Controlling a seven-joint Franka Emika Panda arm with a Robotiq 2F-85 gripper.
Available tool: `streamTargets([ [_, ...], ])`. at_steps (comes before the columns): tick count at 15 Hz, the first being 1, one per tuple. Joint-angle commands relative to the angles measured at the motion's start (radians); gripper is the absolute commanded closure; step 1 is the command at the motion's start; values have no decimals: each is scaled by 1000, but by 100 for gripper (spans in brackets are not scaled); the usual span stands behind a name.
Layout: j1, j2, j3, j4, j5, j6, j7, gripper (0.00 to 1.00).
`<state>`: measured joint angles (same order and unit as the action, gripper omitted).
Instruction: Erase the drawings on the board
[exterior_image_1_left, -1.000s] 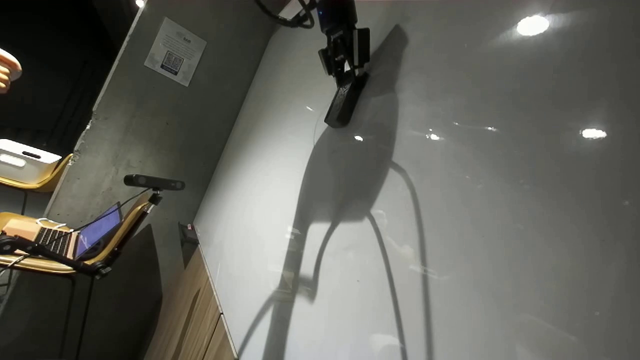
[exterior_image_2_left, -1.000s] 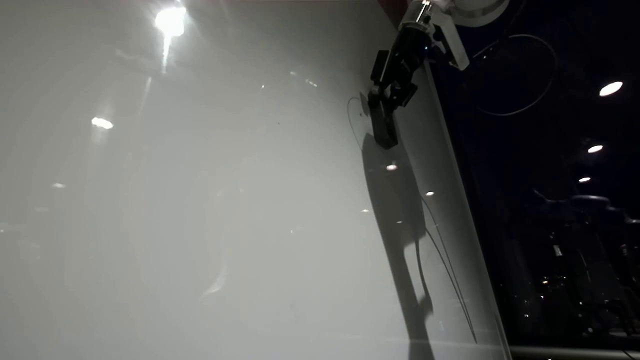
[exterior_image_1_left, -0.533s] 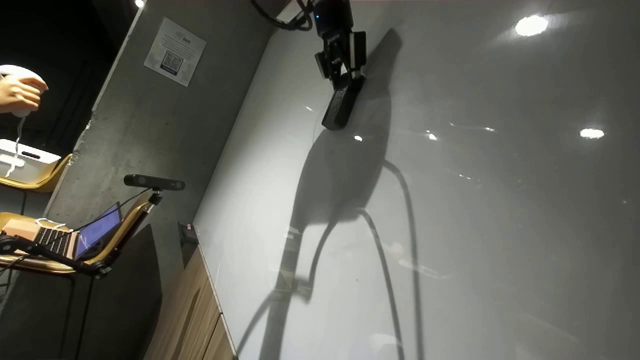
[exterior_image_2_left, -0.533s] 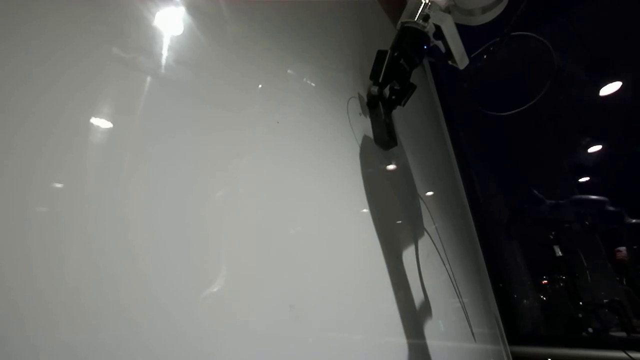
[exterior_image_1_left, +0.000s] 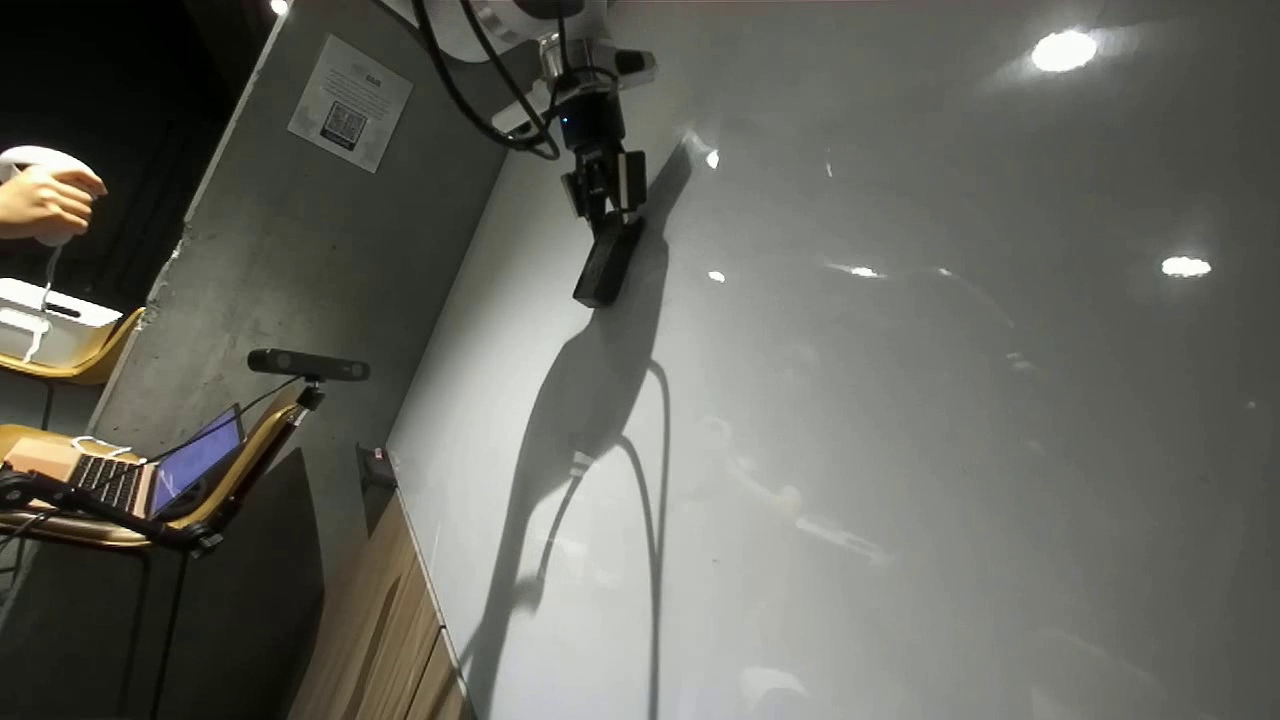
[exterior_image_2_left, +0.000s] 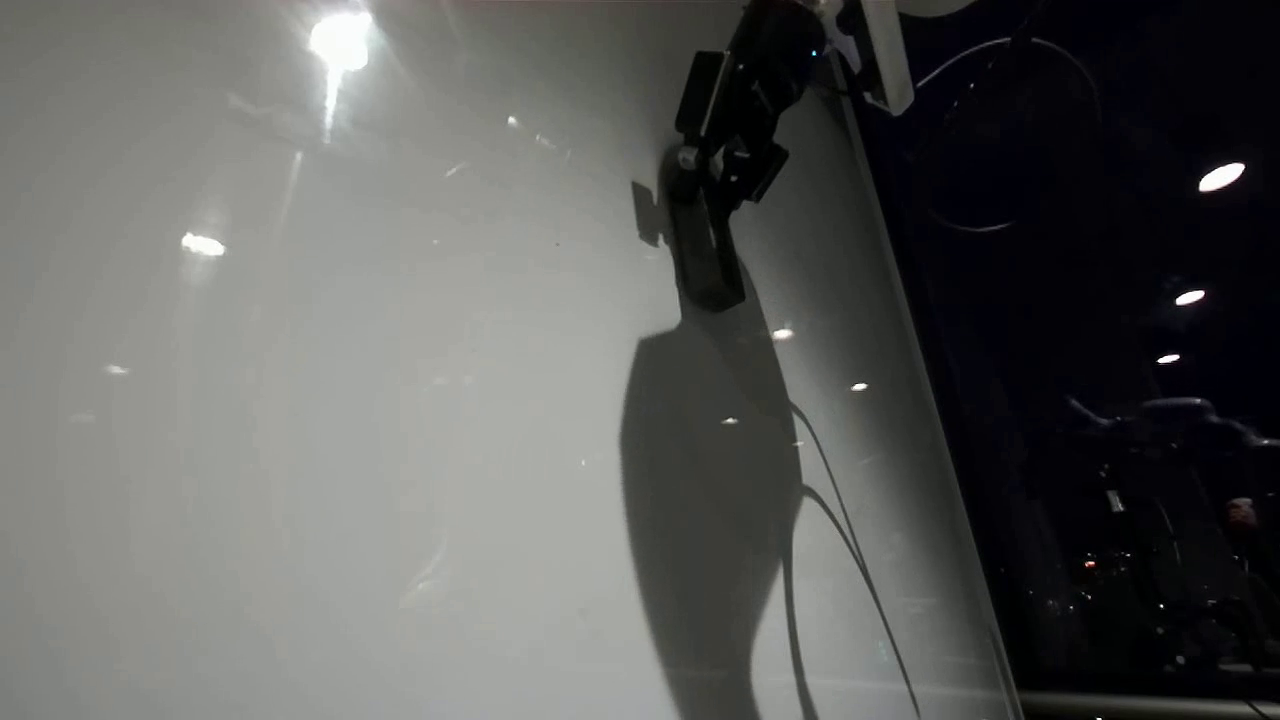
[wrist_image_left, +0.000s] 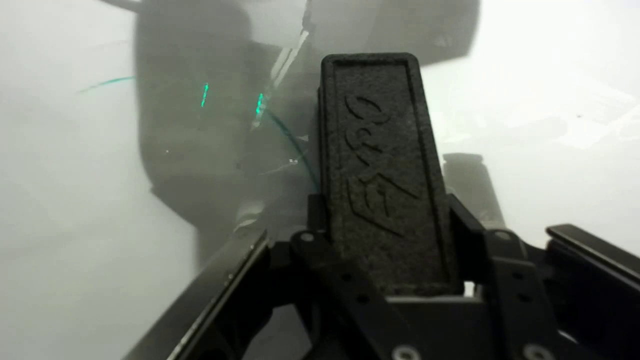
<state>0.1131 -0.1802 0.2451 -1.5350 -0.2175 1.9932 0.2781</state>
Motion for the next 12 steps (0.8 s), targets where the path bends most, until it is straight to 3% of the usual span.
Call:
streamTargets([
  [1, 12, 58, 18, 15, -58, 74, 29, 68],
  [12, -31, 120, -59, 122, -73, 45, -24, 68],
])
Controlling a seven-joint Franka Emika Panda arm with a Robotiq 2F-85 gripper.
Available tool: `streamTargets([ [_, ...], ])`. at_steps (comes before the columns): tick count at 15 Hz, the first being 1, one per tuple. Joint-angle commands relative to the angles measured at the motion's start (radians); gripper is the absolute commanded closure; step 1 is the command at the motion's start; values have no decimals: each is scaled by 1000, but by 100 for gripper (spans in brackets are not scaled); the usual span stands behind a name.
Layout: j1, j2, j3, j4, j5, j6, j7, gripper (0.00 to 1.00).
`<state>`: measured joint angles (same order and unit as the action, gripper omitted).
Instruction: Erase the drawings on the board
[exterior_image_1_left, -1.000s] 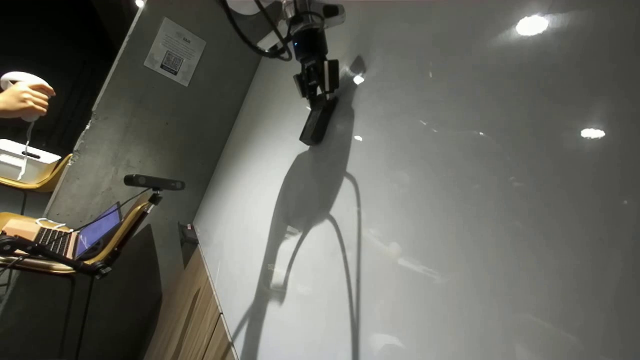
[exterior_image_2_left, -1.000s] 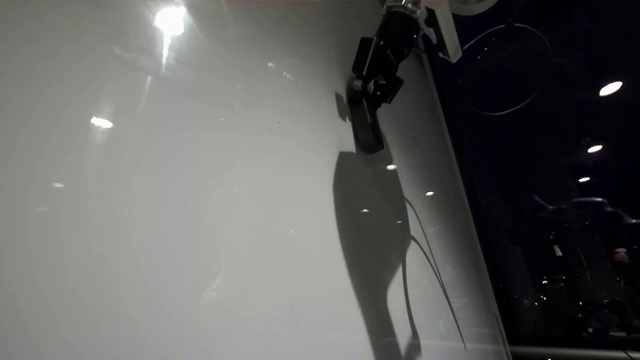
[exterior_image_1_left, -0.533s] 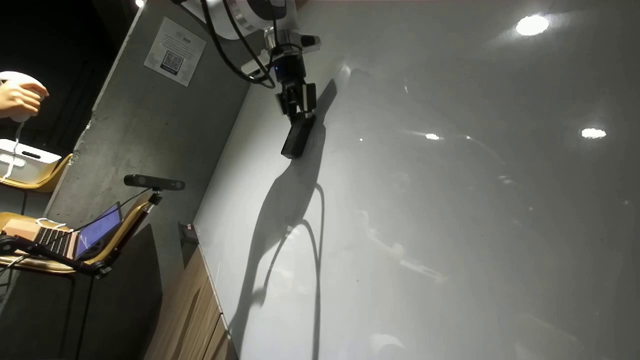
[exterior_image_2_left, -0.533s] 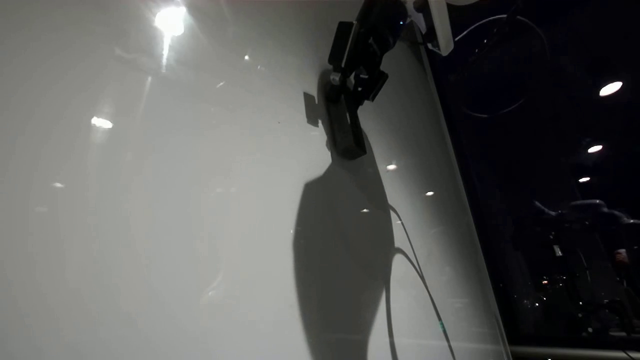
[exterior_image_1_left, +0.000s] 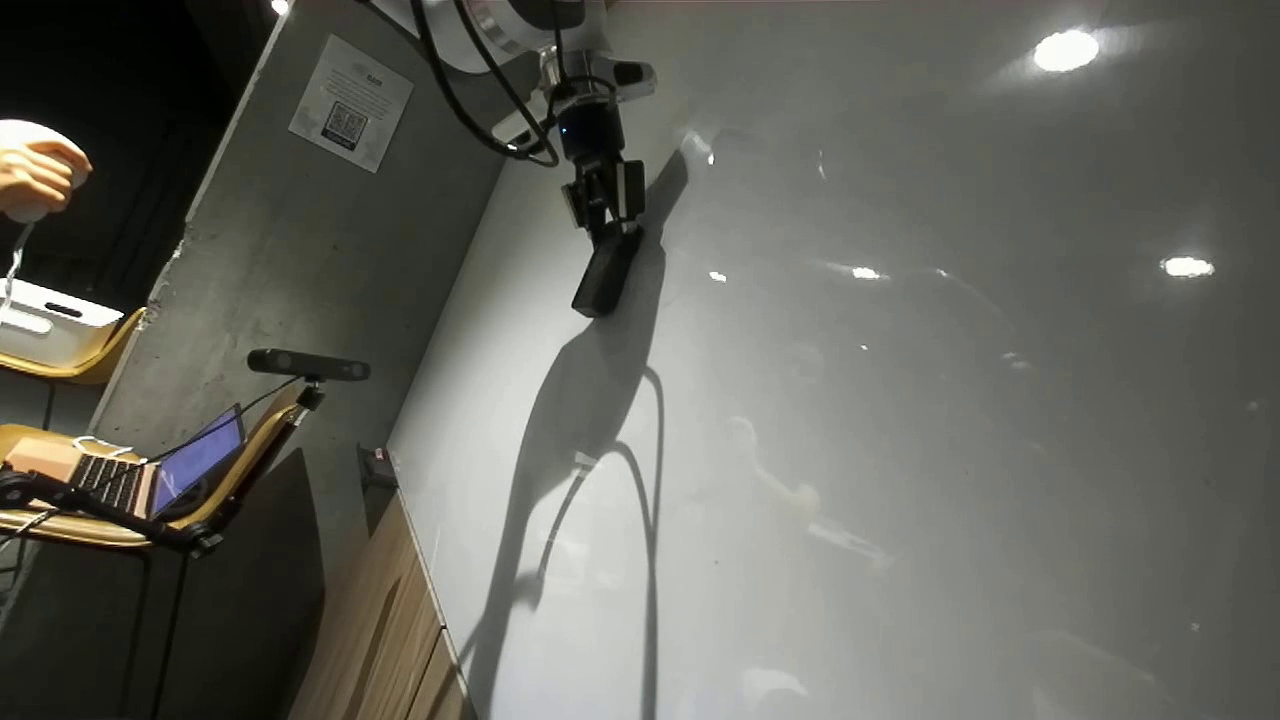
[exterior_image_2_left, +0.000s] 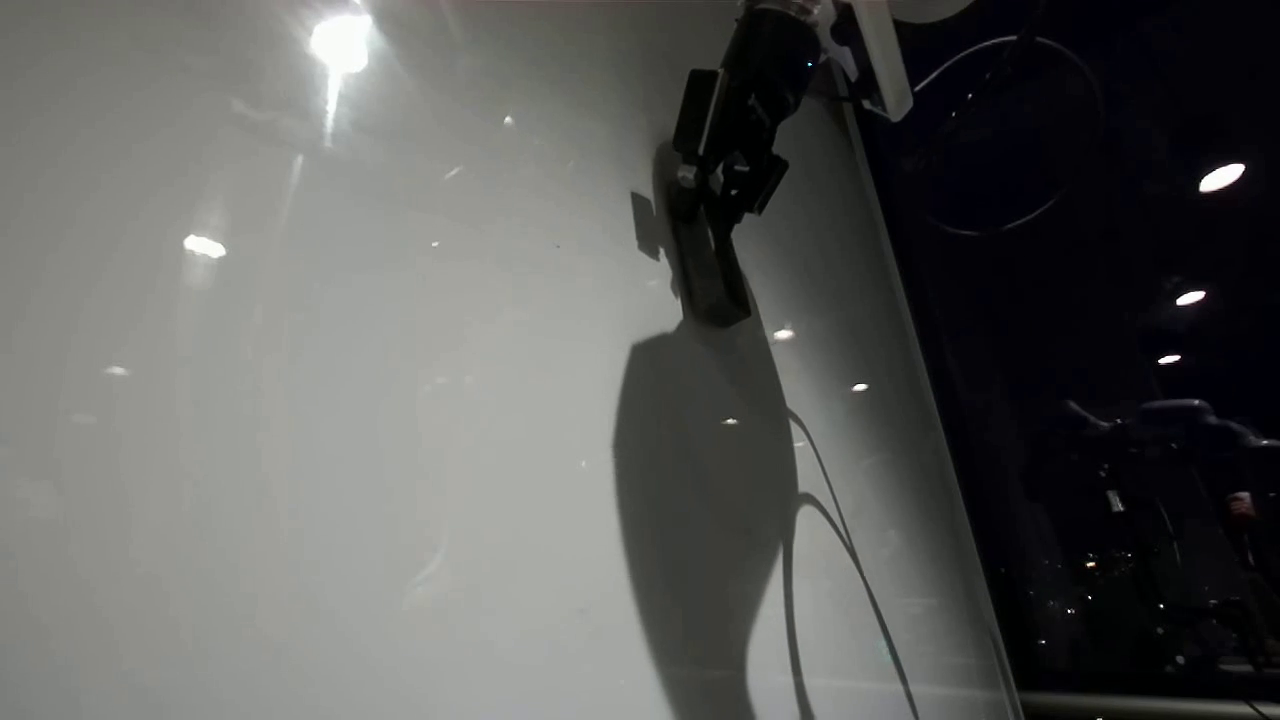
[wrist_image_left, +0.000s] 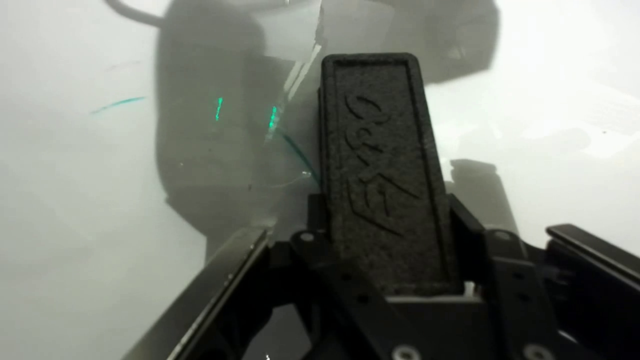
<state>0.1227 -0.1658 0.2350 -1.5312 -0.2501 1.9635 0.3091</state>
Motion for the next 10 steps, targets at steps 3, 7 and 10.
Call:
streamTargets([
  [3, -44, 125, -63, 175, -42, 36, -59, 68],
  [7, -40, 166, -64, 279, -50, -32, -58, 68],
  [10, -37, 196, -61, 355, -54, -85, -57, 68],
])
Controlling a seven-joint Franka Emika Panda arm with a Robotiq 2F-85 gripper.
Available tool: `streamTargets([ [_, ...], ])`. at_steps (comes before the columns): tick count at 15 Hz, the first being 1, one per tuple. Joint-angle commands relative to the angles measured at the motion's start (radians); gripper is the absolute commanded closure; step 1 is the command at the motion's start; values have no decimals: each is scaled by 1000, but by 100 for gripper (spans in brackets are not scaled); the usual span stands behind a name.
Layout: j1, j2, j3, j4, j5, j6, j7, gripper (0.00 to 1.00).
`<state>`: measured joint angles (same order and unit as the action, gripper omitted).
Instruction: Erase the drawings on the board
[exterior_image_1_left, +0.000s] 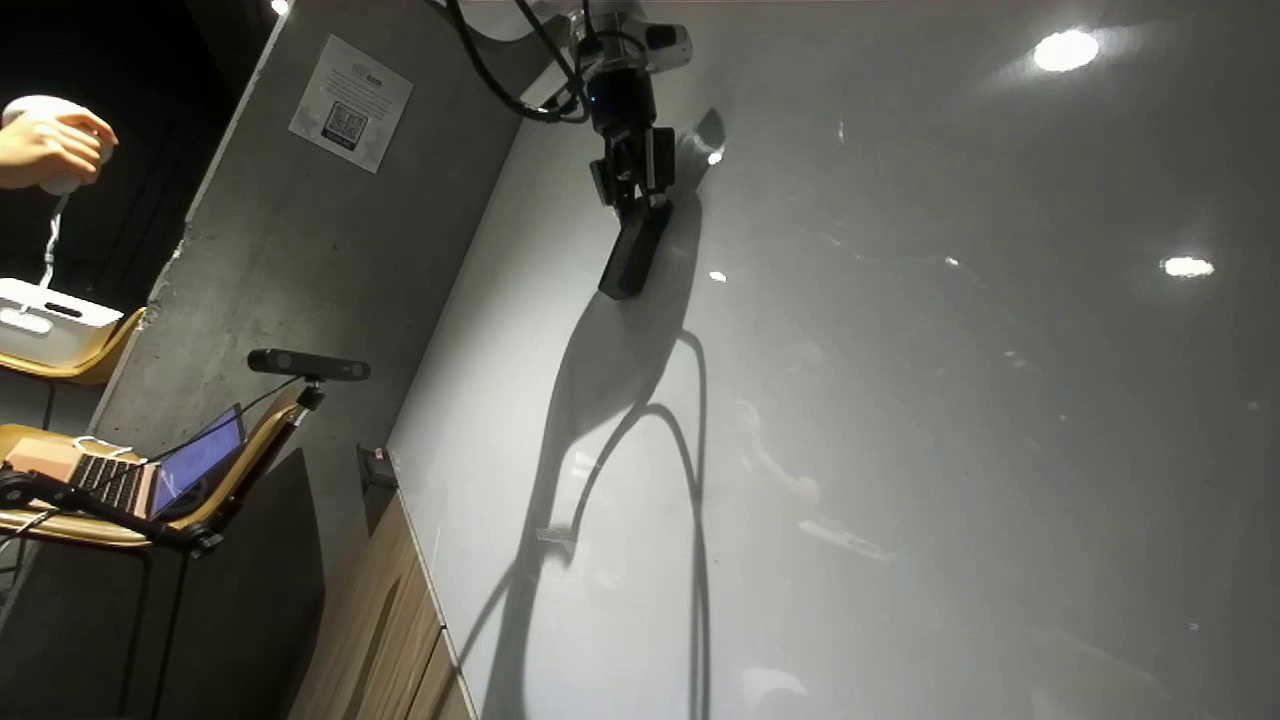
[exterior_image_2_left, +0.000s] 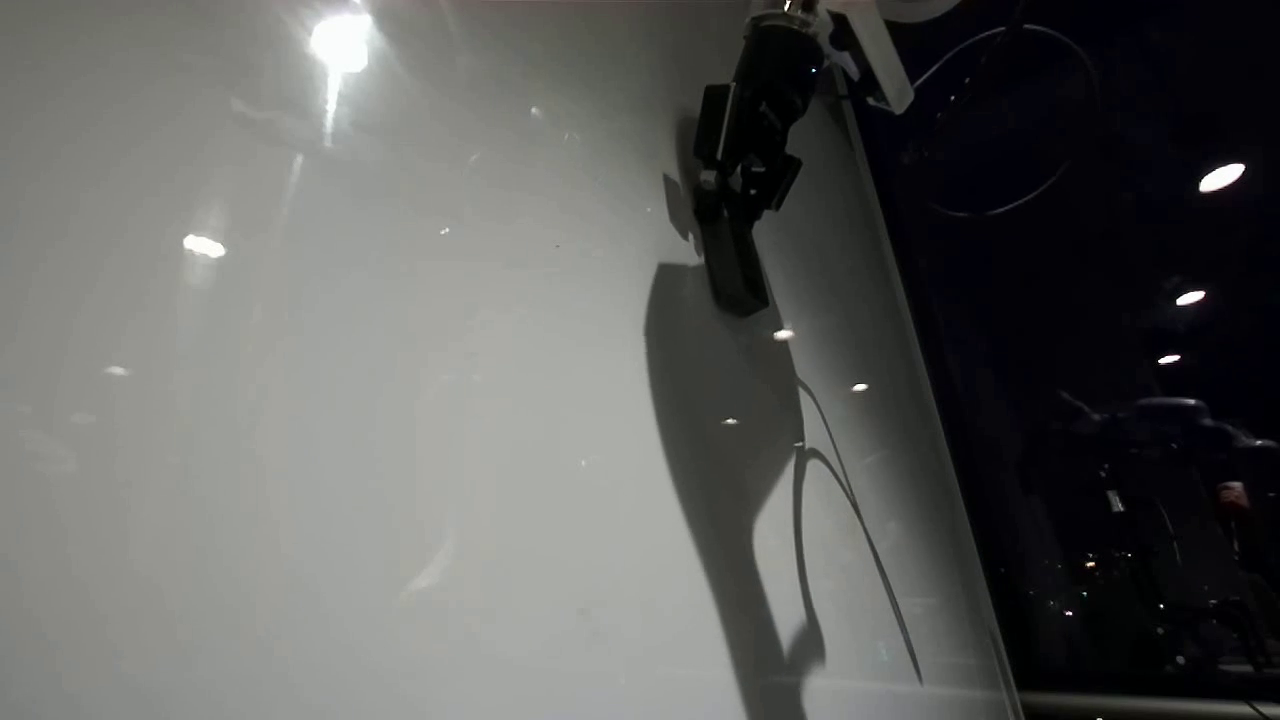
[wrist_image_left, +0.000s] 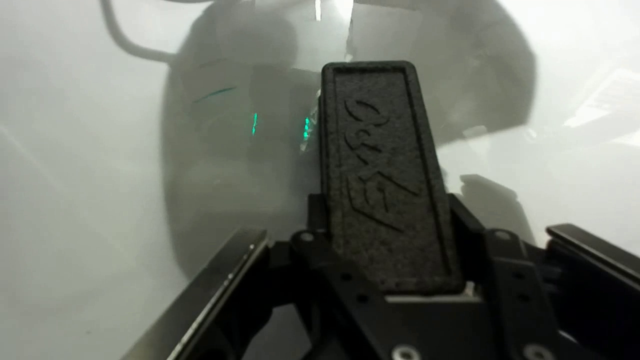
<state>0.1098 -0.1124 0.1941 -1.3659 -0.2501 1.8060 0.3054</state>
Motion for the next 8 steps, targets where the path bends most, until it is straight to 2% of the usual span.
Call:
streamTargets([
  [1, -19, 157, -24, 223, -56, 51, -57, 68],
  [8, -8, 230, -36, 416, -55, -69, -89, 68],
])
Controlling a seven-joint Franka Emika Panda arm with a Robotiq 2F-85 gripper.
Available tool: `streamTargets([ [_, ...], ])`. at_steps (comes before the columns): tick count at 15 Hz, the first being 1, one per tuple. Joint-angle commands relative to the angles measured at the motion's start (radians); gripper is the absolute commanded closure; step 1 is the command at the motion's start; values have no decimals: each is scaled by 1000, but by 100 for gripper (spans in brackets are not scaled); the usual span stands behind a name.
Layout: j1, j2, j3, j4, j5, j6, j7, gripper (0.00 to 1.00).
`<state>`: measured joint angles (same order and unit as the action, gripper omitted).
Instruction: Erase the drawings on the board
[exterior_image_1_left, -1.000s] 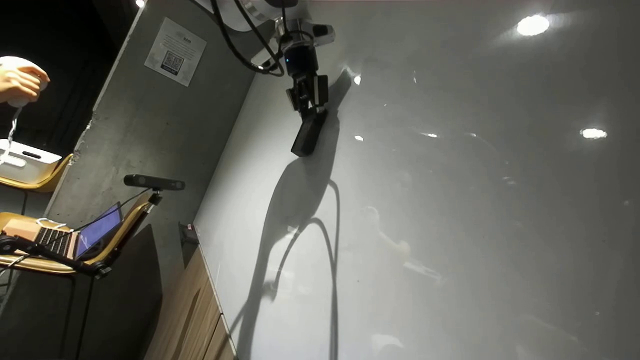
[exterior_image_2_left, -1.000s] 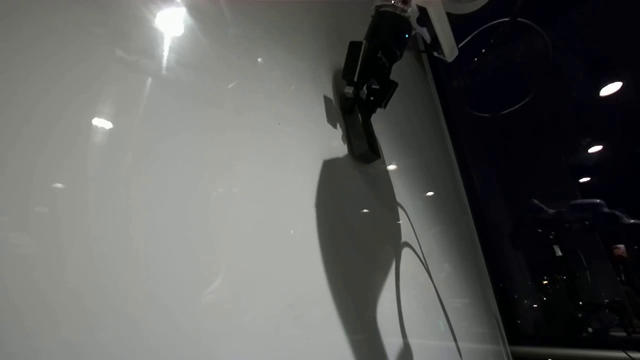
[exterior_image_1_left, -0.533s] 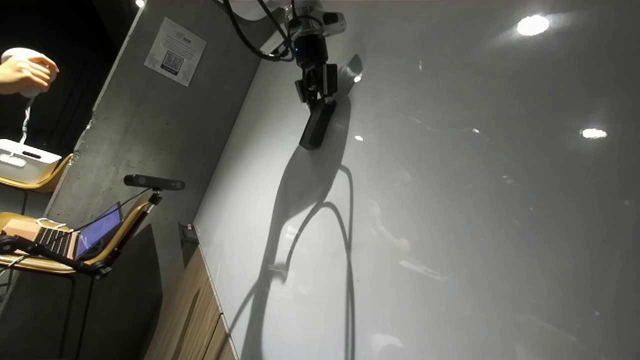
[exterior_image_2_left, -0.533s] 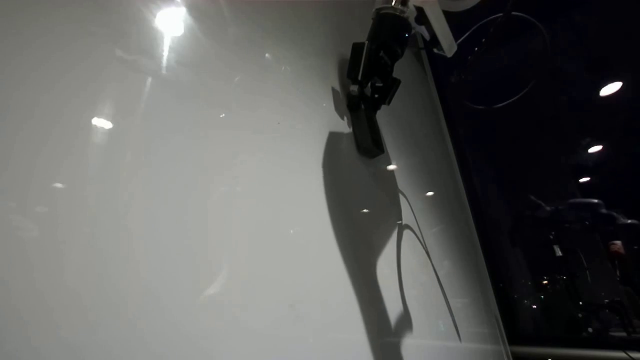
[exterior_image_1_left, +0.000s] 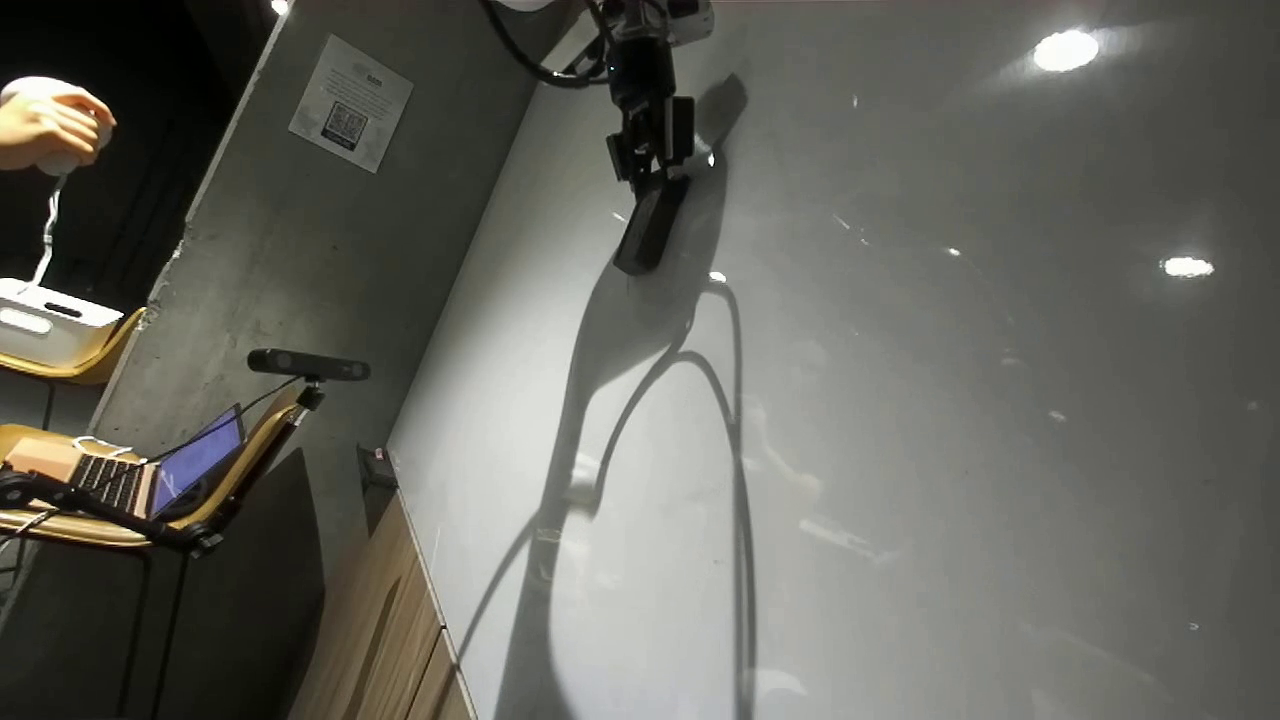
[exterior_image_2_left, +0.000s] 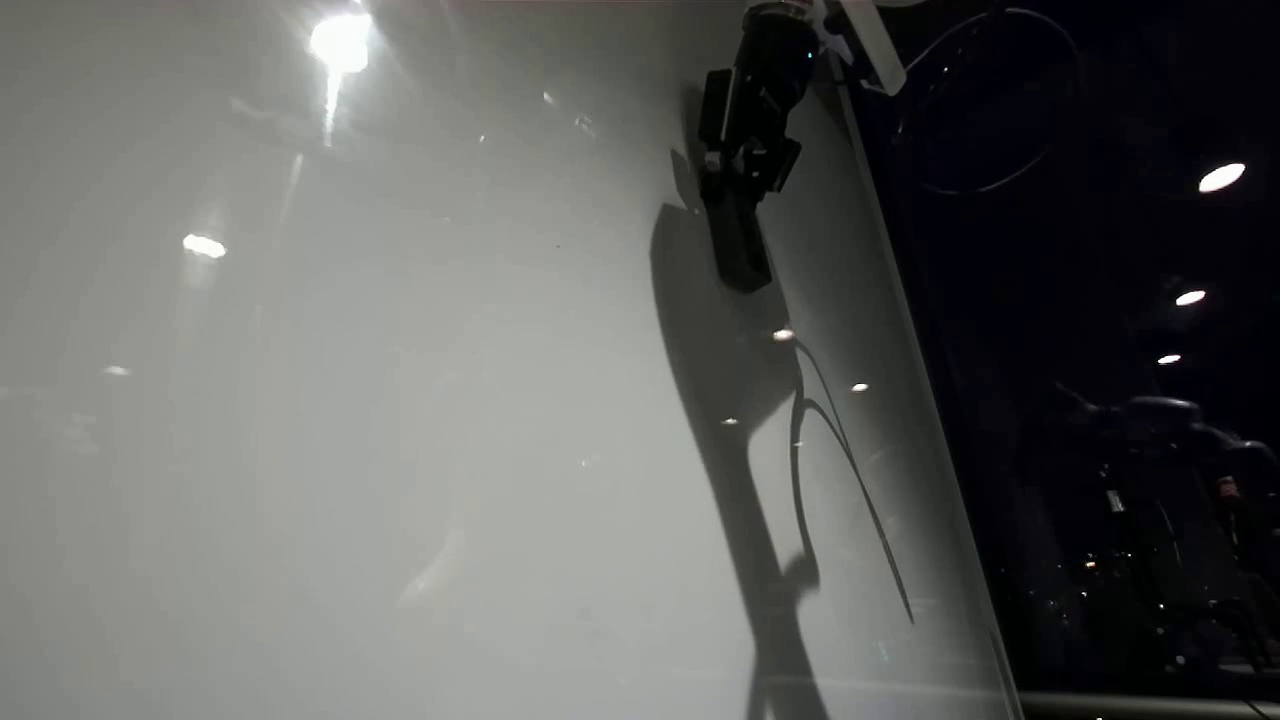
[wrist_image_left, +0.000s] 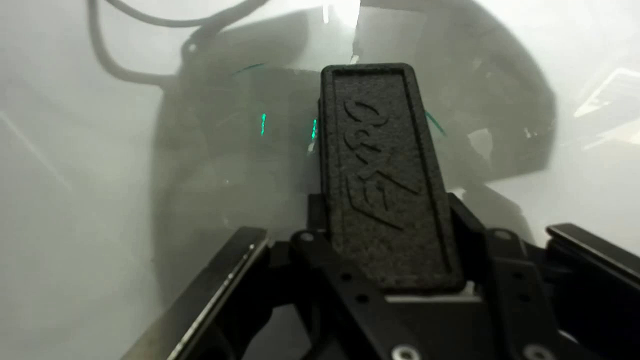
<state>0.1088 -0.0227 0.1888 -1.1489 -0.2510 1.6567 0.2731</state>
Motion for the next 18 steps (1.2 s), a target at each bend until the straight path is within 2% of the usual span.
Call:
streamTargets([
  [1, -6, 153, -33, 227, -55, 66, -62, 68],
  [3, -23, 154, -26, 225, -41, 63, -66, 68],
  [6, -20, 131, -22, 164, -15, 74, -51, 68],
  [18, -16, -45, -23, -242, 84, 263, 37, 68],
])
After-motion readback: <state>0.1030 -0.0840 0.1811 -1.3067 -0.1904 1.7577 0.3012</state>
